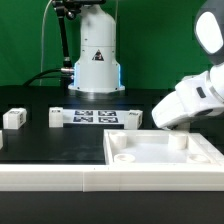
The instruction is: Assemble one leg
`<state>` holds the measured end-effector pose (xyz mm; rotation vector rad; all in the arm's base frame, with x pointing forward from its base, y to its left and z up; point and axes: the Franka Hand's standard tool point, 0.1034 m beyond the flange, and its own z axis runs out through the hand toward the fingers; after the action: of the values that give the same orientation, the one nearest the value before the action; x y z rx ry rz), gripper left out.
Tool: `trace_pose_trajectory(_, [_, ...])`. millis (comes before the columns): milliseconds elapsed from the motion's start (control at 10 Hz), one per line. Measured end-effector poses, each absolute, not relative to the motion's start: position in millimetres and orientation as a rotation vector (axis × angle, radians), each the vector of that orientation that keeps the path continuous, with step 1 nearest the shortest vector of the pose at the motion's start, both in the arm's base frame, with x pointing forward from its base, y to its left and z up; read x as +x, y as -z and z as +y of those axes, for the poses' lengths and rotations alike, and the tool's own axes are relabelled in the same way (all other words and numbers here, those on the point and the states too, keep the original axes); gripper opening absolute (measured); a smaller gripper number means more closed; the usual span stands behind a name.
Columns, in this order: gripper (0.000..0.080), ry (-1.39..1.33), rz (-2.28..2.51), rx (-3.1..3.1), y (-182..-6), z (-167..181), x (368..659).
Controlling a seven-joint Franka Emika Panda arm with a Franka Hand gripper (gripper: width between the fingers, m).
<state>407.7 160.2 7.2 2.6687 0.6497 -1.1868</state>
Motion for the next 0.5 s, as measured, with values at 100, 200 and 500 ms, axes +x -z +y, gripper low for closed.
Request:
trace_pose_trajectory(100, [0.0291, 1.187, 0.65, 2.669, -7.2, 160, 408])
trace_pose_trajectory(200, [0.0291, 1.192, 0.653, 2.668, -8.8, 160, 408])
trace_pose_trajectory(500, [0.0291, 1.211, 0.68, 2.7, -67.5, 154, 423])
